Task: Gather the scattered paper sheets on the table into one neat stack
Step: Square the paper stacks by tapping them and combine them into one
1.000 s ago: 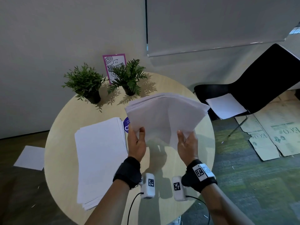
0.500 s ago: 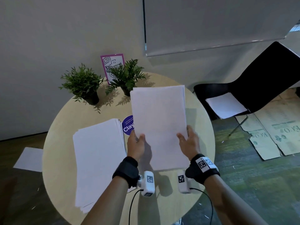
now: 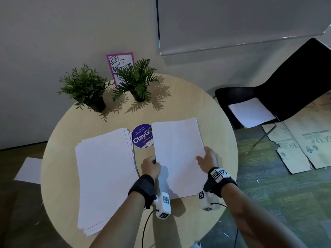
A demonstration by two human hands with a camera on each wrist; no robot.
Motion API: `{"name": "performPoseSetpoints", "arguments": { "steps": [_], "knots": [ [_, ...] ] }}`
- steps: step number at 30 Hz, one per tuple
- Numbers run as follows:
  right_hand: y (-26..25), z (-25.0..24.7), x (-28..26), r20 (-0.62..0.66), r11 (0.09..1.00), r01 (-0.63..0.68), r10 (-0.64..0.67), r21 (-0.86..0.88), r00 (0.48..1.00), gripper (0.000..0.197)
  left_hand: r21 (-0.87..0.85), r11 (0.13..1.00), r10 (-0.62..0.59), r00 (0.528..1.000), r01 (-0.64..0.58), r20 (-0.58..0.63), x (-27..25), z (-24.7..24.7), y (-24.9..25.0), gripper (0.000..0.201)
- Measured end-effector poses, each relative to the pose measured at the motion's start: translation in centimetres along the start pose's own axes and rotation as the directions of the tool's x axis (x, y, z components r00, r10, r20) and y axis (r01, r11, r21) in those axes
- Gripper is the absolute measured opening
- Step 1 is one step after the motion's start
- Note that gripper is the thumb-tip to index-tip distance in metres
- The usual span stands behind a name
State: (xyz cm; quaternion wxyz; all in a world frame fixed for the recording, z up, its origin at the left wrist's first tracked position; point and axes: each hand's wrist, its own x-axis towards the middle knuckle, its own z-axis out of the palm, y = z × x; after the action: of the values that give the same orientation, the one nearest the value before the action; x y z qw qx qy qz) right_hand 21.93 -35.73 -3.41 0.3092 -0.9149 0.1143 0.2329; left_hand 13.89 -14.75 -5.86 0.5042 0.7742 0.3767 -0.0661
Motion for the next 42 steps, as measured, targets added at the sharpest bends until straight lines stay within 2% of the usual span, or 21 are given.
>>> {"name": "performPoseSetpoints", "arguments": {
  "steps": [2, 5, 7, 10, 14, 16, 18, 19, 21, 23, 26, 30, 33, 35, 42],
  "knots": [
    [0.3, 0.4, 0.2, -0.024, 1.0, -0.001, 0.0, -0.03, 1.0, 0.059, 0.043, 0.997, 0.066, 0.997, -0.064, -0.027, -0.2, -0.3, 0.0, 0.023],
    [0.2, 0.8, 0.0, -0.067, 0.988, 0.003, -0.014, -0.153, 0.998, 0.049, 0.108, 0.984, 0.148, 0.988, -0.143, -0.045, 0.0, -0.4, 0.0, 0.033],
    [0.1, 1.1, -0.1, -0.102, 0.973, -0.001, -0.023, -0.23, 0.995, 0.035, 0.14, 0.978, 0.159, 0.987, -0.153, -0.03, 0.1, -0.2, -0.1, 0.034],
    [-0.1, 1.3, -0.3, -0.112, 0.948, -0.011, -0.027, -0.319, 0.993, 0.028, 0.192, 0.97, 0.15, 0.989, -0.149, 0.011, 0.2, 0.0, 0.0, 0.036],
    [-0.4, 1.2, -0.3, -0.124, 0.933, -0.034, -0.011, -0.358, 0.992, 0.028, 0.241, 0.961, 0.116, 0.989, -0.134, 0.09, 0.5, -0.3, 0.5, 0.037],
    [-1.1, 1.0, -0.8, -0.158, 0.928, -0.055, -0.004, -0.369, 0.987, 0.035, 0.271, 0.955, 0.089, 0.988, -0.121, 0.125, 0.4, -1.1, 0.7, 0.031],
    [-2.2, 1.3, -1.8, -0.218, 0.942, -0.012, -0.065, -0.334, 0.974, 0.043, 0.267, 0.955, 0.1, 0.989, -0.126, 0.109, 0.2, -3.0, 1.0, 0.017],
    [-3.1, 1.7, -2.7, -0.227, 0.956, 0.057, -0.125, -0.287, 0.966, 0.046, 0.239, 0.963, 0.108, 0.991, -0.123, 0.076, 0.1, -4.3, 0.9, 0.016],
    [-4.9, 3.6, -4.7, -0.195, 0.963, 0.204, -0.237, -0.173, 0.952, 0.047, 0.153, 0.985, 0.077, 0.997, -0.074, -0.009, 0.1, -7.8, -0.1, 0.029],
    [-7.2, 6.3, -6.9, -0.098, 0.957, 0.275, -0.283, -0.087, 0.954, 0.045, 0.102, 0.995, 0.018, 0.996, -0.01, -0.087, 0.2, -11.6, -1.6, 0.038],
    [-10.4, 11.0, -9.7, 0.119, 0.951, 0.305, -0.298, -0.047, 0.947, 0.049, 0.127, 0.983, -0.107, 0.977, 0.132, -0.186, 0.4, -16.9, -4.5, 0.045],
    [-13.5, 15.2, -11.9, 0.247, 0.964, 0.245, -0.213, -0.104, 0.945, 0.057, 0.113, 0.929, -0.321, 0.917, 0.353, -0.236, 1.6, -21.9, -8.7, 0.06],
    [-14.5, 17.1, -12.3, 0.234, 0.967, 0.171, -0.125, -0.189, 0.964, 0.052, 0.088, 0.881, -0.44, 0.874, 0.464, -0.204, 2.6, -23.3, -11.9, 0.07],
    [-15.1, 18.0, -12.5, 0.198, 0.964, 0.141, -0.096, -0.226, 0.976, 0.048, 0.096, 0.885, -0.43, 0.88, 0.455, -0.201, 3.0, -23.2, -12.8, 0.071],
    [-16.4, 19.1, -12.3, 0.127, 0.962, 0.051, -0.017, -0.267, 0.992, 0.044, 0.053, 0.9, -0.419, 0.893, 0.432, -0.167, 3.2, -22.5, -11.5, 0.046]
  ]
}}
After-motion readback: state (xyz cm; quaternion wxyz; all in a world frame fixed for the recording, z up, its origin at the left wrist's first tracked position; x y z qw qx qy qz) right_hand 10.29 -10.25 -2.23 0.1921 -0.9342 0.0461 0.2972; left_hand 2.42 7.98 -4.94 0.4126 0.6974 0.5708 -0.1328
